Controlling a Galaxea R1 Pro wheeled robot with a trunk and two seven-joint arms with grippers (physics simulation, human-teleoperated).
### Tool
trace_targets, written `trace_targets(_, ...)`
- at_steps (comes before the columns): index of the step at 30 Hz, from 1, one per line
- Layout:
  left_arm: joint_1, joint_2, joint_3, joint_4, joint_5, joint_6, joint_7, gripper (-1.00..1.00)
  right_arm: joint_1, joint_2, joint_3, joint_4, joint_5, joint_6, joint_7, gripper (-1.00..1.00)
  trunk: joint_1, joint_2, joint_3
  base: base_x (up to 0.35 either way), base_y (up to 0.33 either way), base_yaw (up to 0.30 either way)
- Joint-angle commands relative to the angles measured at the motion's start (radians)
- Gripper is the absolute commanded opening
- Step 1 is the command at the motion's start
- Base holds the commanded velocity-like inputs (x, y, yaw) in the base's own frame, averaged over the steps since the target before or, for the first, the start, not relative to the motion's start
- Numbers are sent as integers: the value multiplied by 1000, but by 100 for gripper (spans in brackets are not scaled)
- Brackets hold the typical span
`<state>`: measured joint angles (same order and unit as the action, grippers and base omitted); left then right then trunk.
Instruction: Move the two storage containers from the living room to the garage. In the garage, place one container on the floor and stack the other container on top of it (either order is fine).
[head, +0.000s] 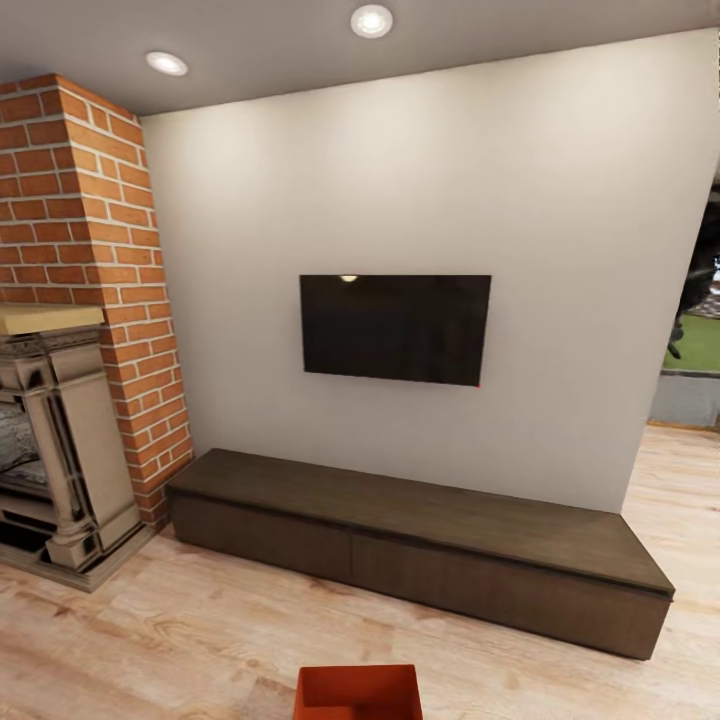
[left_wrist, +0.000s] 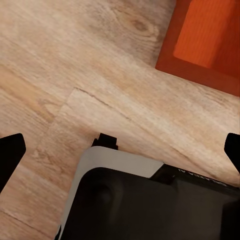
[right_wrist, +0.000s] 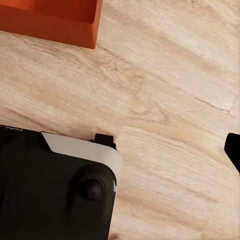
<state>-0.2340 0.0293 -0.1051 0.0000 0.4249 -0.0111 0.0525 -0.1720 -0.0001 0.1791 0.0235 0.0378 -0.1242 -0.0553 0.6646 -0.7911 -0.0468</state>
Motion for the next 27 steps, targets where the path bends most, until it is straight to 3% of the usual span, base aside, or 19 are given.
trace_targets(1, -1, 0, -8, 0, 8, -1, 3, 100, -1, 0, 5, 3, 4, -4, -4, 100, 0, -1, -2, 0, -154, 0)
trace_targets(27, -1, 3, -8, -1, 8, -1, 3, 100, -1, -12, 6, 1, 8, -5, -6, 100, 0, -1, -2, 0, -22, 0)
